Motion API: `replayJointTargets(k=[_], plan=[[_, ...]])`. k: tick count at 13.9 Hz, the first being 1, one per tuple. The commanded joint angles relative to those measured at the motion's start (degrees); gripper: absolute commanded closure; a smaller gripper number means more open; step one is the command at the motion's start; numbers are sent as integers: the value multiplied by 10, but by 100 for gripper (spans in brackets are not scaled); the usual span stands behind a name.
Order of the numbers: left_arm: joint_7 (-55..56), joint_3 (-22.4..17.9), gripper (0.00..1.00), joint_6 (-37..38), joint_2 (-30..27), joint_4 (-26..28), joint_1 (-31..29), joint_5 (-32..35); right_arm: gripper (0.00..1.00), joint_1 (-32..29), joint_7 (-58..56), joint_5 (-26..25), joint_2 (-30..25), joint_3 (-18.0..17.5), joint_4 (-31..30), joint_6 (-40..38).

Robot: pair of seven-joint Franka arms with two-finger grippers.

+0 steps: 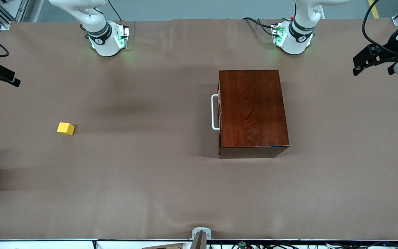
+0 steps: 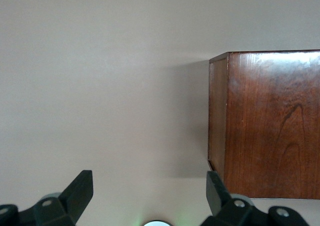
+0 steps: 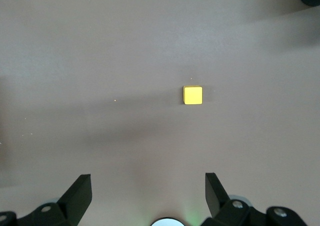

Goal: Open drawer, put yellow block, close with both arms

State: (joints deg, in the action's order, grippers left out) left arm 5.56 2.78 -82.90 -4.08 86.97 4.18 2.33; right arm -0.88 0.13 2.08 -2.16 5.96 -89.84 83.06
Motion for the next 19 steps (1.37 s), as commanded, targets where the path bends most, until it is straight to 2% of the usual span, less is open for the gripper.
replayJointTargets(k=[1,6,10,12,19], plan=[[-7,3,0,11,3,-13,-5,-3,0,9,8,-4,-16,2,-17,4],[-10,3,0,11,3,-13,-4,-4,0,-6,8,-4,-16,-9,-14,2],[-7,5,0,12,6,-9,-4,-8,0,10,8,-4,-16,3,-15,10],[-1,6,0,12,7,-8,-1,-8,0,-12,4,-2,-15,-4,-12,1],[2,6,0,12,10,-7,2,-8,0,-4,3,-1,-15,-3,-13,4]])
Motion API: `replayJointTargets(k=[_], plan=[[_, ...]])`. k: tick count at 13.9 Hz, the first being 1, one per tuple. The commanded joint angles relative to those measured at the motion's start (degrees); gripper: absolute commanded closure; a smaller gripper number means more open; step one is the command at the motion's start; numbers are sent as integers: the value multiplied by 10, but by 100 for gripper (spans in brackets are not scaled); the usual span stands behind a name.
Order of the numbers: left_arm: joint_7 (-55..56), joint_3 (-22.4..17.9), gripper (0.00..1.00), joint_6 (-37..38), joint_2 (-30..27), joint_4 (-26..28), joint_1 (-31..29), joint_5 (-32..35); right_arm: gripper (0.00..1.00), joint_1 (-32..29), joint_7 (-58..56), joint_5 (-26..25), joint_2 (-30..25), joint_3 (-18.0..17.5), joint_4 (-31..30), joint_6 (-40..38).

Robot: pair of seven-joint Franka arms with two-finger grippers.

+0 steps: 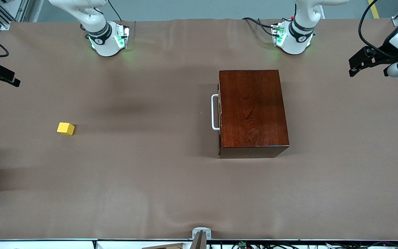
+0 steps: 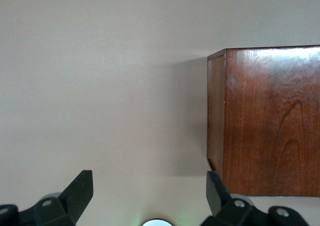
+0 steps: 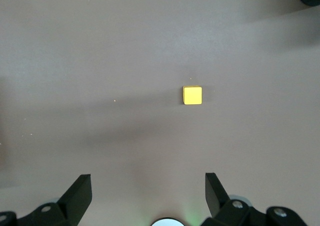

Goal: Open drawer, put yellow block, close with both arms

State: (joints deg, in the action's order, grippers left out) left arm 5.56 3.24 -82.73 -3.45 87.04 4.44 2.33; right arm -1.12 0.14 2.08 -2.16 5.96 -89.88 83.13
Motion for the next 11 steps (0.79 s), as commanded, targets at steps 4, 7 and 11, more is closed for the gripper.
replayJointTargets(k=[4,7,11], plan=[[3,4,0,8,8,-8,1,-10,0,-1,3,-1,-15,-1,-14,5],[4,25,0,-4,19,-10,2,-4,0,-2,3,-1,-15,-4,-14,3],[29,72,0,-16,53,-13,3,-2,0,-2,3,-1,-15,-2,-14,4]])
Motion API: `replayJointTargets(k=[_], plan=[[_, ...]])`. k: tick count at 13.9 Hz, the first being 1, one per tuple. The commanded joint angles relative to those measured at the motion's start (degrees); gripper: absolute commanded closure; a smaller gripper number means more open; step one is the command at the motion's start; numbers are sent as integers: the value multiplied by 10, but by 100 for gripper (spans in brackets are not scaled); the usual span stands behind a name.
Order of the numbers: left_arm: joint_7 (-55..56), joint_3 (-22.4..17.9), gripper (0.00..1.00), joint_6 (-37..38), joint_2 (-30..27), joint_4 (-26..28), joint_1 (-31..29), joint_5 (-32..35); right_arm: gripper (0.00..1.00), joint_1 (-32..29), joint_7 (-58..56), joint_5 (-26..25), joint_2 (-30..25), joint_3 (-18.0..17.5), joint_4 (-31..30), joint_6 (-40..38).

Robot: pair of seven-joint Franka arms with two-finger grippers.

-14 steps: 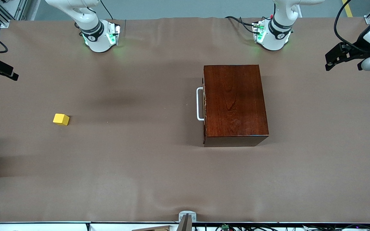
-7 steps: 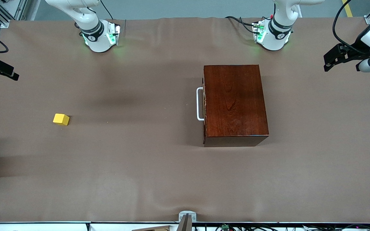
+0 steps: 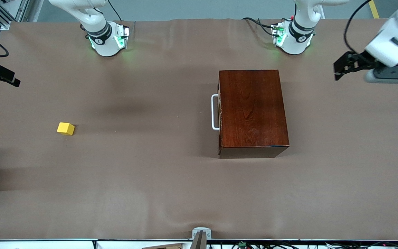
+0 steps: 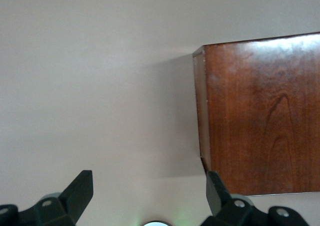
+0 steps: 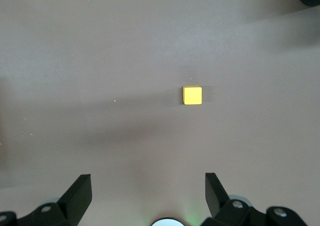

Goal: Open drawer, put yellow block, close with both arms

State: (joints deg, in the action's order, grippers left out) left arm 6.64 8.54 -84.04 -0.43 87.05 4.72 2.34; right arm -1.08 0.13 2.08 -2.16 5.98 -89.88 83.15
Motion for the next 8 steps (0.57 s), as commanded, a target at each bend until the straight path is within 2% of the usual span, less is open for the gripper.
replayJointTargets(k=[1,3,8], plan=[[36,36,0,-2,35,-16,2,-3,0,-2,3,-1,-15,-2,-14,3],[72,62,0,-2,66,-38,19,17,0,-2,3,-1,-15,-2,-14,3],[159,66,0,-24,151,-90,111,38,0,-1,3,-1,-15,-1,-15,2]])
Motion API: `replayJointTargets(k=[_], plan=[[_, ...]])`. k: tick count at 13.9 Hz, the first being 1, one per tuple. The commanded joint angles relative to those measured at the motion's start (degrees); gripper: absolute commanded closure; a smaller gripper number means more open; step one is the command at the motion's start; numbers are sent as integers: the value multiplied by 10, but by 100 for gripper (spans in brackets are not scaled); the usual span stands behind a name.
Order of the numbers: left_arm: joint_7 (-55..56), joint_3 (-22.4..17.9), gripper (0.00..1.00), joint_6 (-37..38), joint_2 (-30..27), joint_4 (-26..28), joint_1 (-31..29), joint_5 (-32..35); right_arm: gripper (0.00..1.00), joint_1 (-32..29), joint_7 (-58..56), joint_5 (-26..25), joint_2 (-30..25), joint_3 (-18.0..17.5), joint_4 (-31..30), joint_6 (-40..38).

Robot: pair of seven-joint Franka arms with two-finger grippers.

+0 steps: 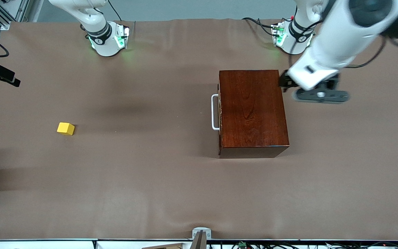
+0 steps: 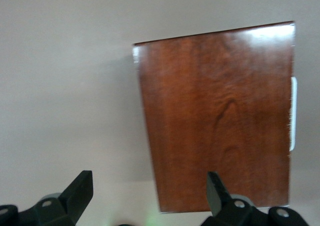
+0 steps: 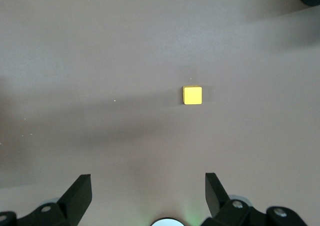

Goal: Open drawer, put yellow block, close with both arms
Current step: 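Reach the left gripper to the white drawer handle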

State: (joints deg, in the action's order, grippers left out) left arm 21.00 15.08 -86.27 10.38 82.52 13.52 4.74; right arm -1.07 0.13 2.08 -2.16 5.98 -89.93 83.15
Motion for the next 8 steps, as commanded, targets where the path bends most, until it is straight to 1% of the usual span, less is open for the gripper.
replayJointTargets(k=[1,4,6,8], plan=[[16,0,0,-13,56,-49,34,15,0,-1,3,-1,-15,-1,-15,3],[43,-4,0,-52,89,-60,82,27,0,0,3,-1,-15,-2,-16,0],[68,-7,0,-56,131,-98,119,44,0,0,3,-1,-15,-2,-16,1],[110,-9,0,-80,166,-120,148,52,0,1,3,-1,-15,-3,-16,0]])
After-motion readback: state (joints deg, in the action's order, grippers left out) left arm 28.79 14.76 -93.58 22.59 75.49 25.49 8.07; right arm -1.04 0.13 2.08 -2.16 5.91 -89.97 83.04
